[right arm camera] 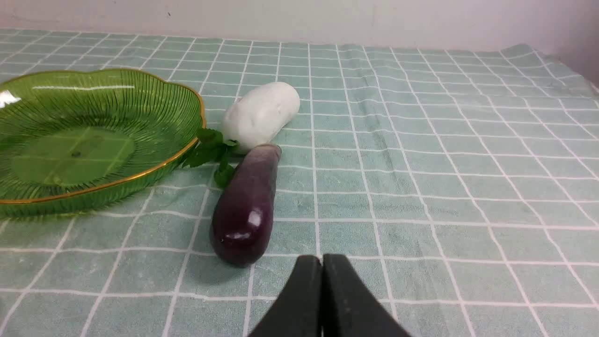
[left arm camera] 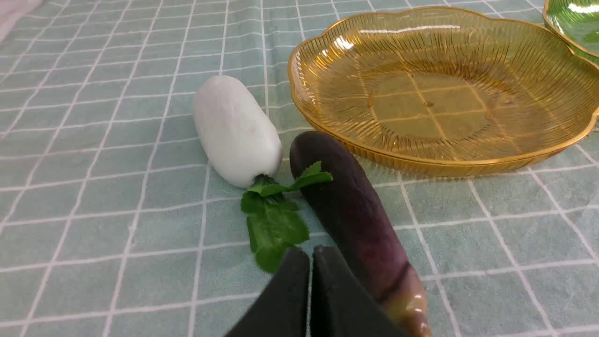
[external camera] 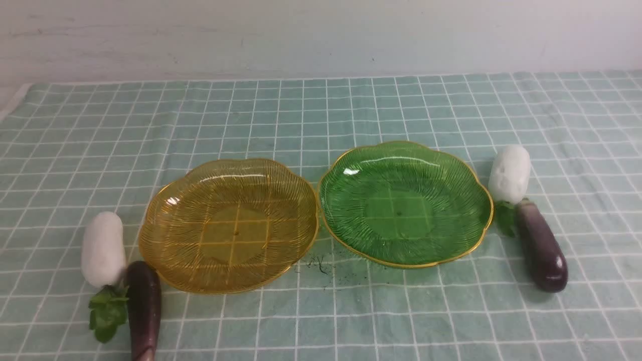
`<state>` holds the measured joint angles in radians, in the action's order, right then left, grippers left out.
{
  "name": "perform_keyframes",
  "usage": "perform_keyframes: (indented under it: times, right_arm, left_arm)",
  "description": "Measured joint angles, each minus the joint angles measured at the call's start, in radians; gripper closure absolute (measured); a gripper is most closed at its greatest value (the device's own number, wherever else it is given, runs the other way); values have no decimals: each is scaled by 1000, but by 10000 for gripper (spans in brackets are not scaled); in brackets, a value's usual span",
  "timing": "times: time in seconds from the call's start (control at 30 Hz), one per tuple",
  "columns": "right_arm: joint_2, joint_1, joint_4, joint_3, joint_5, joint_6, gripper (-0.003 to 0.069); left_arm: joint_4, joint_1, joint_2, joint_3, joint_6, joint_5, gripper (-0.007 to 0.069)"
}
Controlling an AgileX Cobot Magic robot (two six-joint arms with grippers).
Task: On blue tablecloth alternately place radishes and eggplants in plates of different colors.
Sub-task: 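Pick up the eggplant and place it in the yellow plate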
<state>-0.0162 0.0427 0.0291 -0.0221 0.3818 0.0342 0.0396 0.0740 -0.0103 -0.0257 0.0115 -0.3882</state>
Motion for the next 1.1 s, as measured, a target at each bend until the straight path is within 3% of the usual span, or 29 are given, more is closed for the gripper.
perform_keyframes:
  times: [0.2, 0.4, 0.6, 0.77, 0.87, 1.03, 1.07, 1.1]
  right_arm:
    - [0, 0, 0, 0, 0, 0, 671]
    - [0, 0, 0, 0, 0, 0, 671]
    - [0, 0, 0, 0, 0, 0, 671]
    - [0, 0, 0, 0, 0, 0, 671]
    - [0, 0, 0, 0, 0, 0, 671]
    - [0, 0, 0, 0, 0, 0, 671]
    - [0, 0, 0, 0, 0, 0, 671]
    - [0, 0, -4, 0, -4, 0, 671]
  left_arm:
    - [-14, 0, 0, 0, 0, 10, 632]
    - [-284, 0, 0, -3, -108, 150, 632]
    - [-467, 0, 0, -3, -124, 422, 632]
    - [-544, 0, 0, 3, -125, 673, 632]
    - [-565, 0, 2, 102, -110, 596, 632]
    - [-562, 0, 164, 352, 9, 331, 632]
    - [-559, 0, 218, 413, 35, 254, 632]
    - [-545, 0, 376, 536, 68, 75, 632]
